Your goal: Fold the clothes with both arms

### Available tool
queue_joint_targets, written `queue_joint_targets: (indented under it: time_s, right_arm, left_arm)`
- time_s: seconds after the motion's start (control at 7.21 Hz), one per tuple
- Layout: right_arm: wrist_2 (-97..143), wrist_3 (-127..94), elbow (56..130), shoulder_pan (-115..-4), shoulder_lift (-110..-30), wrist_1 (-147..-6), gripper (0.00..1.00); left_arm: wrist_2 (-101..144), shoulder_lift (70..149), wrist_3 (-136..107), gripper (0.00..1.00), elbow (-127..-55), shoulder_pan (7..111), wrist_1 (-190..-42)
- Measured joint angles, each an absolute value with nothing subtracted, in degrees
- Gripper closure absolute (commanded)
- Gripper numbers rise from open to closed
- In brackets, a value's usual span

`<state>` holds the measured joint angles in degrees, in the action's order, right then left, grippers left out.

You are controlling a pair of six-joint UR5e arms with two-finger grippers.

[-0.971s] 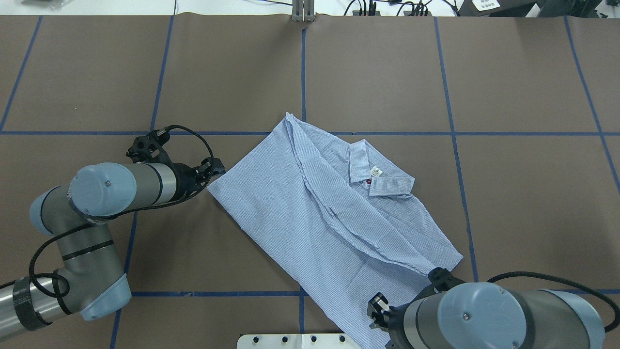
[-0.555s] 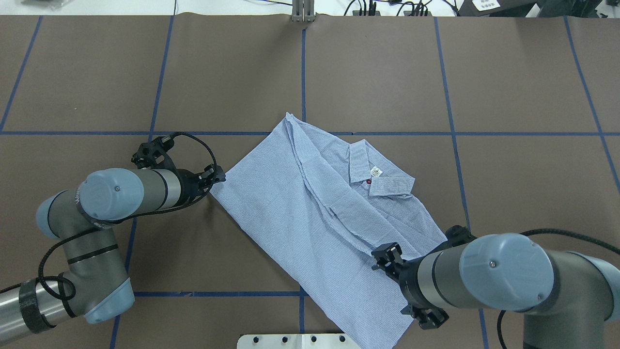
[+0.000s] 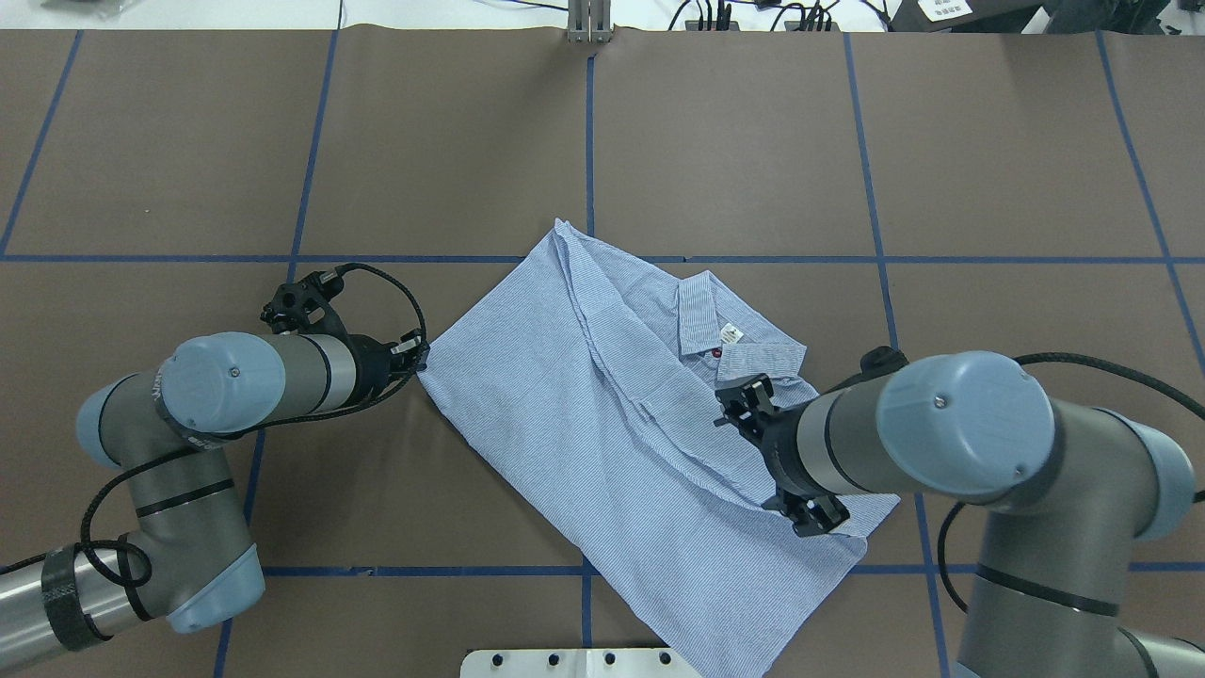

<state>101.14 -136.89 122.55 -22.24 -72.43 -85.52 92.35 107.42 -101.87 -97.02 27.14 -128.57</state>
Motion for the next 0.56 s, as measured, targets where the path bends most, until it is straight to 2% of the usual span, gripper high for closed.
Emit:
queue_joint_targets:
  time_s: [0.28, 0.56]
  right_arm:
    - [98.9, -135.1, 117.4, -24.1, -67.7, -85.2, 0.0]
    - [91.8, -133.4, 115.1, -23.6, -65.2, -85.1, 0.0]
  left_arm:
    - [92.6, 109.3, -97.9, 1.0, -96.4, 27.9, -128.5]
    - [92.7, 112.9, -91.1, 1.0, -91.7, 32.6, -128.7]
